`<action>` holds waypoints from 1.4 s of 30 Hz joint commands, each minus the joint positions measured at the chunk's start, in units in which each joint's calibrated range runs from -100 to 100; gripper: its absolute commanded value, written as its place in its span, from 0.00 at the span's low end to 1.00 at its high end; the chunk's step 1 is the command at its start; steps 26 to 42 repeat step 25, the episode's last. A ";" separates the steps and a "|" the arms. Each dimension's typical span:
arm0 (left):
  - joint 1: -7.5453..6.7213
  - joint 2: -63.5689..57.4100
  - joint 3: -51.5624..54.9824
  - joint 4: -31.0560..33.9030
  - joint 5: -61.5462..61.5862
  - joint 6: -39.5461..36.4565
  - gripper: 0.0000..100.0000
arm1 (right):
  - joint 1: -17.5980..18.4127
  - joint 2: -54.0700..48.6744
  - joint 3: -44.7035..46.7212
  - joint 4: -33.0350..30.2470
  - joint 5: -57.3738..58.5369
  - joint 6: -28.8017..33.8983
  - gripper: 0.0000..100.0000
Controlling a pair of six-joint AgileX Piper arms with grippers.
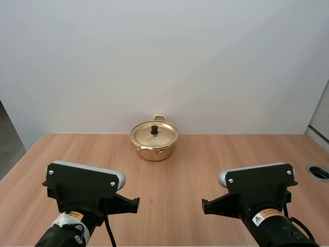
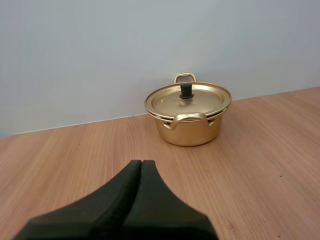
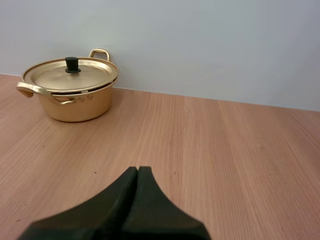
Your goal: Open the pot, put the car inside, and close it
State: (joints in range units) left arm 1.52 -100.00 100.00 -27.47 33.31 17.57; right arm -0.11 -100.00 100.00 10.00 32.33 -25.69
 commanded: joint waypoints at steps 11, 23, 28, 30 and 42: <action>-0.01 0.00 0.00 -0.02 -0.04 -0.02 0.00 | 0.02 0.00 0.00 -0.54 -0.28 0.03 0.00; -0.01 0.00 0.00 -0.02 -0.04 -0.02 0.00 | 0.02 0.00 0.00 -0.54 -0.28 0.03 0.00; -0.01 0.00 0.00 -0.02 -0.04 -0.02 0.00 | 0.02 0.00 0.00 -0.54 -0.28 0.03 0.00; -0.01 0.00 0.00 -0.02 -0.04 -0.02 0.00 | 0.02 0.00 0.00 -0.54 -0.28 0.03 0.00; -0.01 0.00 0.00 -0.02 -0.04 -0.02 0.00 | 0.02 0.00 0.00 -0.54 -0.28 0.03 0.00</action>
